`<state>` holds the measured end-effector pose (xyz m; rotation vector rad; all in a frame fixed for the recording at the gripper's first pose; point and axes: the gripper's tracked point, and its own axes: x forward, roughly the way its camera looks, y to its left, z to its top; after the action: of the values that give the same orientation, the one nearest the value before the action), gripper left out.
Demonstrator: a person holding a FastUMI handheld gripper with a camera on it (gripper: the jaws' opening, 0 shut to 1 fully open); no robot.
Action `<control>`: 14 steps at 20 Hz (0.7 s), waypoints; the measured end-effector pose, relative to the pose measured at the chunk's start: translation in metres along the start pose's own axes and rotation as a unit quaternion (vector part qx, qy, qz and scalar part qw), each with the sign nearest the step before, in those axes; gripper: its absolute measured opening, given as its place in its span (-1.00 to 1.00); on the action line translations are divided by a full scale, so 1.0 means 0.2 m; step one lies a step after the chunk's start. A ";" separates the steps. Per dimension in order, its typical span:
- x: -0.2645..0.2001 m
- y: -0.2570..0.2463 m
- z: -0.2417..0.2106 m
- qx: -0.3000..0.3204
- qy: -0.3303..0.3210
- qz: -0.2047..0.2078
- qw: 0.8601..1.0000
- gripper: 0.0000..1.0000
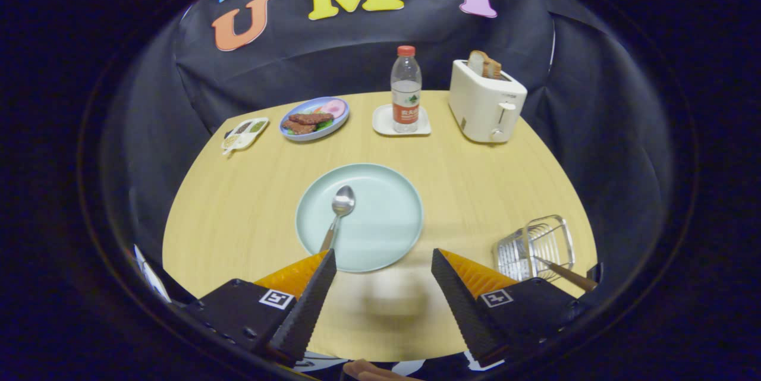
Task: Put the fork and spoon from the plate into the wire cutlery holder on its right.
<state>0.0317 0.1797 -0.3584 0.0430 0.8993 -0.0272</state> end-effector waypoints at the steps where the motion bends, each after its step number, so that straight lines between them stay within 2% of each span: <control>1: 0.04 0.06 -0.01 0.001 0.001 0.005 1.000 0.95; 6: 0.23 0.26 0.00 0.012 -0.021 0.001 1.000 0.90; 11: 0.40 0.31 -0.03 0.026 -0.013 -0.020 0.999 0.62; 14: 0.48 0.34 -0.05 0.030 -0.009 -0.024 0.999 0.29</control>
<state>0.0853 0.2478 -0.4383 0.0759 0.8809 -0.0997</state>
